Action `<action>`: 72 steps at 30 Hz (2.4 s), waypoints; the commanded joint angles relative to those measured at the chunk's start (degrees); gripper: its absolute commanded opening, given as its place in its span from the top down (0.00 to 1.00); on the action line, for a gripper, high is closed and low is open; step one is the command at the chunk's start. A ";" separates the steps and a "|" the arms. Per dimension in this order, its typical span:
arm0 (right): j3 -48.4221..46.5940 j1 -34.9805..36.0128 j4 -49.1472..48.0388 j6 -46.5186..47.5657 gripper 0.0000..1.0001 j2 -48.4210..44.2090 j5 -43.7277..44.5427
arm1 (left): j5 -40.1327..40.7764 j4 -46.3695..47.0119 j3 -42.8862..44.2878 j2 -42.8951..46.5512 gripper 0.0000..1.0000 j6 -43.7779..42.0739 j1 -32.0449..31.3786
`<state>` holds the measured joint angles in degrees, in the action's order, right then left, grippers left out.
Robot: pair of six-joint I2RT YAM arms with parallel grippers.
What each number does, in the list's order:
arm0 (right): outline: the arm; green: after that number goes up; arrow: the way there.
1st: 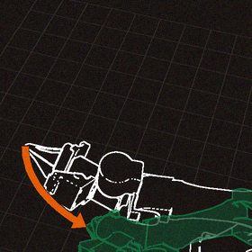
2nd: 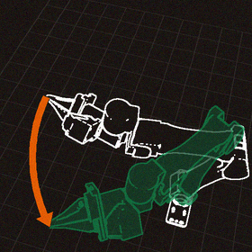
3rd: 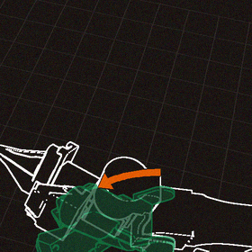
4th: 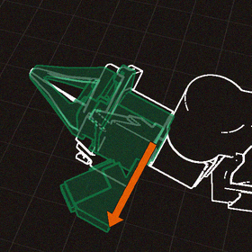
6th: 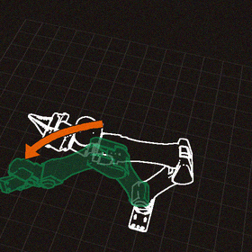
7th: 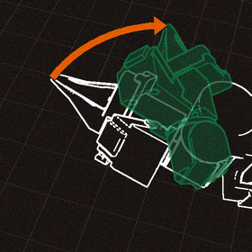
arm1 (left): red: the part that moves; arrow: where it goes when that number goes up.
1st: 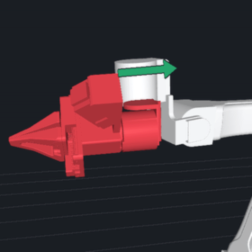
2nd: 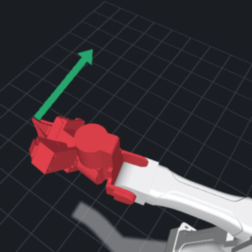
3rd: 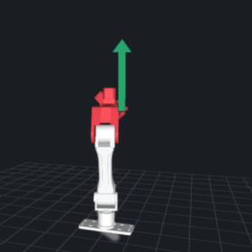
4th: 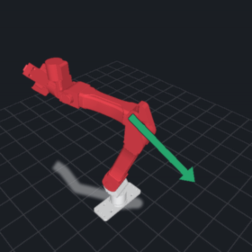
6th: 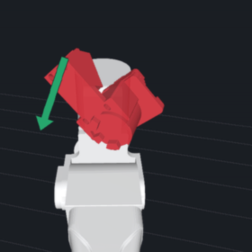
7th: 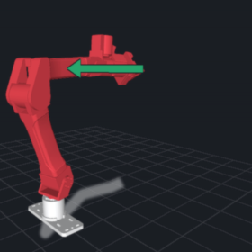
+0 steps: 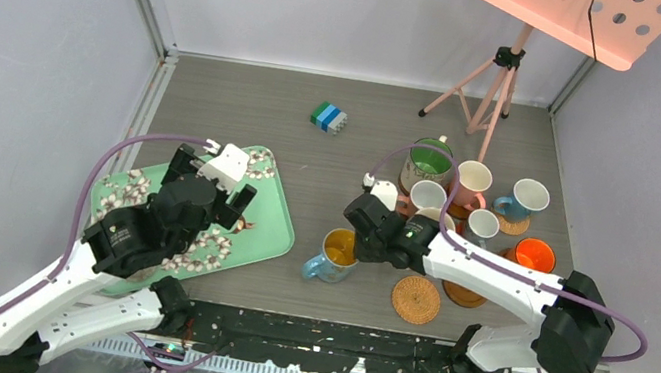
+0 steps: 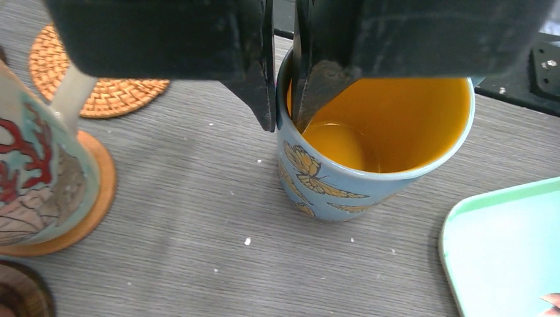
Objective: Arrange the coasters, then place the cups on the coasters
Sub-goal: Pick up the cup at the center of the board, then place the cup on the coaster.
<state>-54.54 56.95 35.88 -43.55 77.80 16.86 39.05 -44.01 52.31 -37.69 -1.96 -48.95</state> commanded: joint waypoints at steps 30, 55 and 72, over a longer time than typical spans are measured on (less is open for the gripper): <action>-29.86 -23.72 25.93 6.69 0.95 -21.44 6.59 | -1.14 0.55 0.38 0.93 0.00 0.73 0.08; -44.11 -45.74 48.56 -21.60 0.95 -13.24 15.74 | -15.78 -9.93 8.42 -8.50 0.00 13.05 0.08; -22.21 -51.06 46.40 -30.66 0.95 -23.17 6.56 | -26.87 -19.72 15.76 -13.05 0.01 16.63 0.08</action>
<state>-79.81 6.24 87.66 -68.38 60.38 24.12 14.92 -61.17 66.37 -51.09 14.70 -48.95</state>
